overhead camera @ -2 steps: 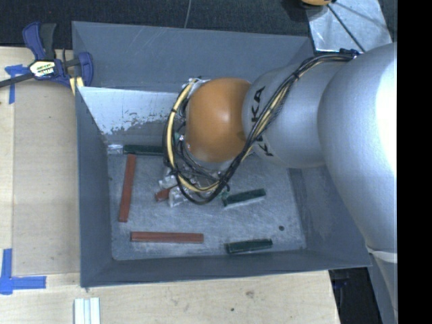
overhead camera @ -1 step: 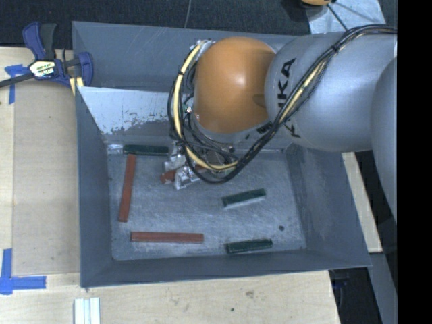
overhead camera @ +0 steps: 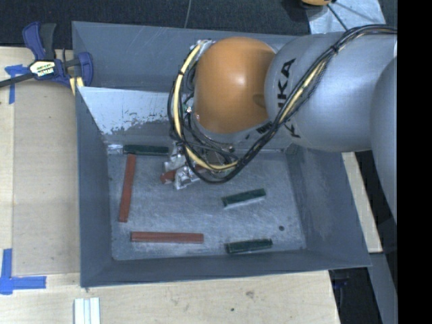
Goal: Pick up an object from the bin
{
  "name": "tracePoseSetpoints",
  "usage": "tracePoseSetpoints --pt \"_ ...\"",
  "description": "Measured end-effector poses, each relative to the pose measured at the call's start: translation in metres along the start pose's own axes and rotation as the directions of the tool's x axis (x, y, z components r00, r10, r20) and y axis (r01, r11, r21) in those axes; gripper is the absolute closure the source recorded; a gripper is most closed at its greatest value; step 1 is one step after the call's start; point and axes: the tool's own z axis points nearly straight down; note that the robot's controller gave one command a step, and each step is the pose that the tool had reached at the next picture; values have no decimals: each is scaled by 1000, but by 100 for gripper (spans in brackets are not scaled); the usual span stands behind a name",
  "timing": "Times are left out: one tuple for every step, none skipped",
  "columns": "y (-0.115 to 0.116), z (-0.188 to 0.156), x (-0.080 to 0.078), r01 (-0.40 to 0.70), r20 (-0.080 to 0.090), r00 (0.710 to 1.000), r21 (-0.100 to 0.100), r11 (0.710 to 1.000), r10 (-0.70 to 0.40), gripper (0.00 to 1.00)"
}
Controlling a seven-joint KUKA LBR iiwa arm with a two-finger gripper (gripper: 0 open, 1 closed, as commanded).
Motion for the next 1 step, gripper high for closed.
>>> tracePoseSetpoints --pt "-6 -54 -3 17 0 1000 0 1000 -17 100"
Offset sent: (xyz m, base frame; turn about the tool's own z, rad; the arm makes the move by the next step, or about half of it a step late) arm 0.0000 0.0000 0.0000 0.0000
